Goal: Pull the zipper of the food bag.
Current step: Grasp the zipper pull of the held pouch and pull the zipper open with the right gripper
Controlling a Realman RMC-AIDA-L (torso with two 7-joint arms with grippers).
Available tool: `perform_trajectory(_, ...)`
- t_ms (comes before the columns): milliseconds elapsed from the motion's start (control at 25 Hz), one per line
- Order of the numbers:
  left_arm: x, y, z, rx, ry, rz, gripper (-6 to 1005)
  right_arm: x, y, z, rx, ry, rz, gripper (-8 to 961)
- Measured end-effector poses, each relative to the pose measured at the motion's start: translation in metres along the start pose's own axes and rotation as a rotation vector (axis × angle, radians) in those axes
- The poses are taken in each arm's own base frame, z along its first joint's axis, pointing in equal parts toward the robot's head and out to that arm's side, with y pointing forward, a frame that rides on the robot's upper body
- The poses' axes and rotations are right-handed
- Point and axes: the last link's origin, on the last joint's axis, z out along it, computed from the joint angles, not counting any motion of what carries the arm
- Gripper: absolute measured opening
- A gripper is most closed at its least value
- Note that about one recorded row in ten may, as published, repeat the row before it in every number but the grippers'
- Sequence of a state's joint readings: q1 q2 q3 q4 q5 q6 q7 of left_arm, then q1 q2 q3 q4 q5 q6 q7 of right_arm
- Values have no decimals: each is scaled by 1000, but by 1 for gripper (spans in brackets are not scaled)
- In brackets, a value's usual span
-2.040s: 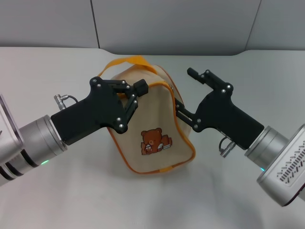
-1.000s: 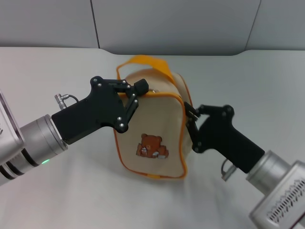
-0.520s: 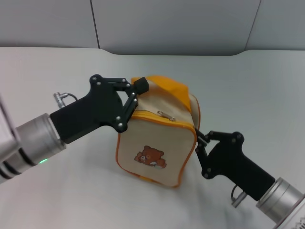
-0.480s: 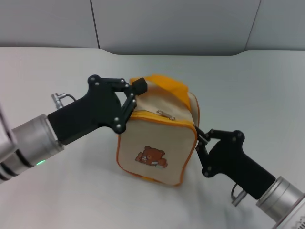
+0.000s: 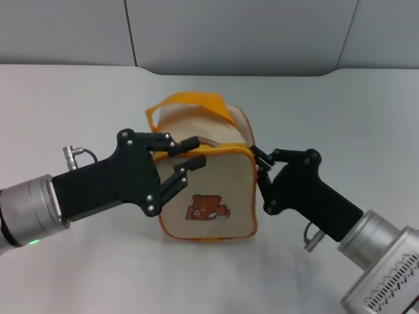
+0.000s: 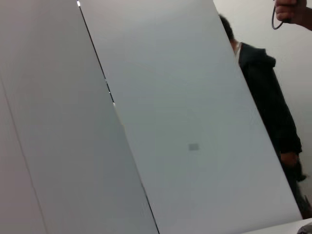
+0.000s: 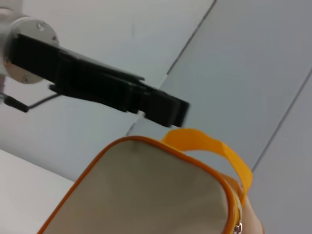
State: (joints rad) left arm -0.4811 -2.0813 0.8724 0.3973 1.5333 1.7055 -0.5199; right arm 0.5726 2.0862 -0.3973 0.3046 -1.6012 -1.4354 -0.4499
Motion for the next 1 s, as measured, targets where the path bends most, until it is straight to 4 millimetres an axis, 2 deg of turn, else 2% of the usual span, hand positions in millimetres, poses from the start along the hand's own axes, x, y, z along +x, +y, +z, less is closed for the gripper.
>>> perform_trajectory(280,2,-8,2,15,-11,18,273,-1,0,11,-40,-9,-19,1)
perform_trajectory(560,-9,-11,16,-19,-99,45,424,-3,-1,16,-50,-21,-22,1)
perform_trajectory(800,-12,-17,21,22,-110,101,640,-3,0,15,-50,-19,-19,0)
perform_trajectory(880,-12,-19,22,31,-115,108,804,-3,0,14,-48,-19,-18,0)
perform_trajectory(1000,-13,-20,25,23,-121,141,730,-3,0,13,-46,-20,-17,0)
